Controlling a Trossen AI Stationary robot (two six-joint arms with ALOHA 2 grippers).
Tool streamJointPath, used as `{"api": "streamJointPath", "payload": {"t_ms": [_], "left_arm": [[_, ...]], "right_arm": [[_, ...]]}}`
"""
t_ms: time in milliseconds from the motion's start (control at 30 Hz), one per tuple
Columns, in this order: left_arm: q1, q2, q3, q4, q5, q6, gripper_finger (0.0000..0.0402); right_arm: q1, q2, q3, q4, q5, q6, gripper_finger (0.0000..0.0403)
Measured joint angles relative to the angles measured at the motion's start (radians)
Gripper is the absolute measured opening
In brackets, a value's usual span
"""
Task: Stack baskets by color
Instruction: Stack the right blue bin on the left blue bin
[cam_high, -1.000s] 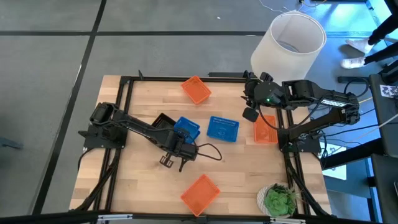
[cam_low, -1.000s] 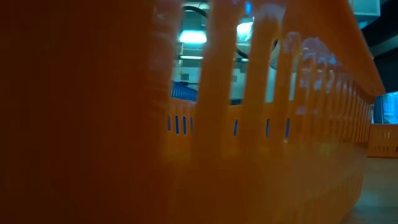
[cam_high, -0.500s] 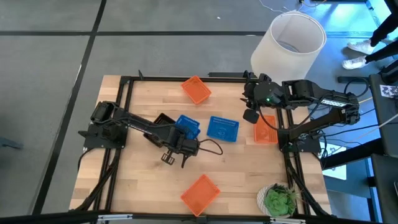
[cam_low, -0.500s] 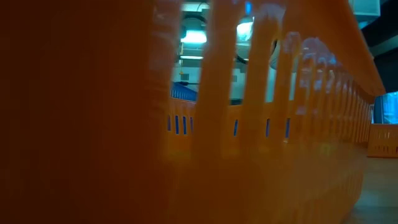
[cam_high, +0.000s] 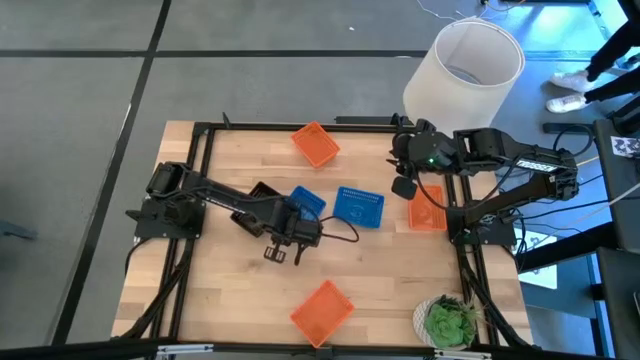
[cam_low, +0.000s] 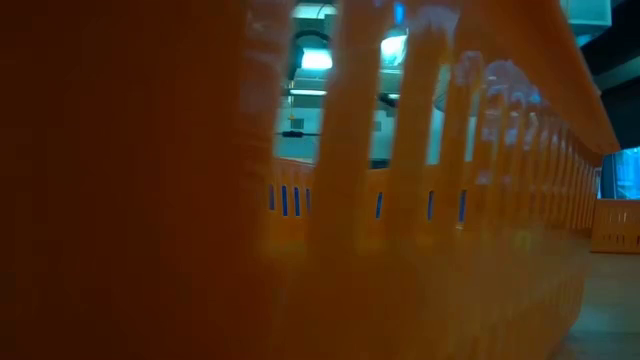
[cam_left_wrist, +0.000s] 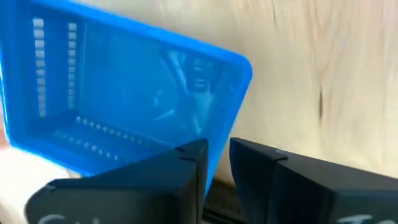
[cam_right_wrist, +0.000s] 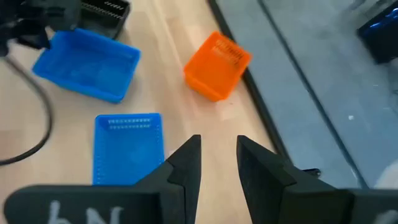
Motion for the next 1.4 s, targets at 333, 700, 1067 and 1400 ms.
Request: {"api": "streamJointPath", "payload": {"t_ms": [333, 700, 1067, 1400], "left_arm": [[-0.05, -0.064, 0.124, -0.137, 0.035, -0.058, 0.0061], [-0.081, -0.306, 0.164, -0.167, -0.06, -0.182, 0.0061], [-0.092, -0.441, 0.163, -0.164, -0.072, -0.248, 0.006], [-0.092, -0.446, 0.163, -0.164, -0.117, -0.246, 0.0058]], "right_arm": [[-0.002, 0.0, -0.201, -0.005, -0.231, 0.128, 0.0102], [0.006, 0.0, -0.472, 0.274, -0.27, 0.292, 0.0102], [0.007, 0.001, -0.691, 0.587, -0.397, 0.296, 0.0102], [0.071, 0.001, -0.813, 0.737, -0.425, 0.045, 0.0102]]}}
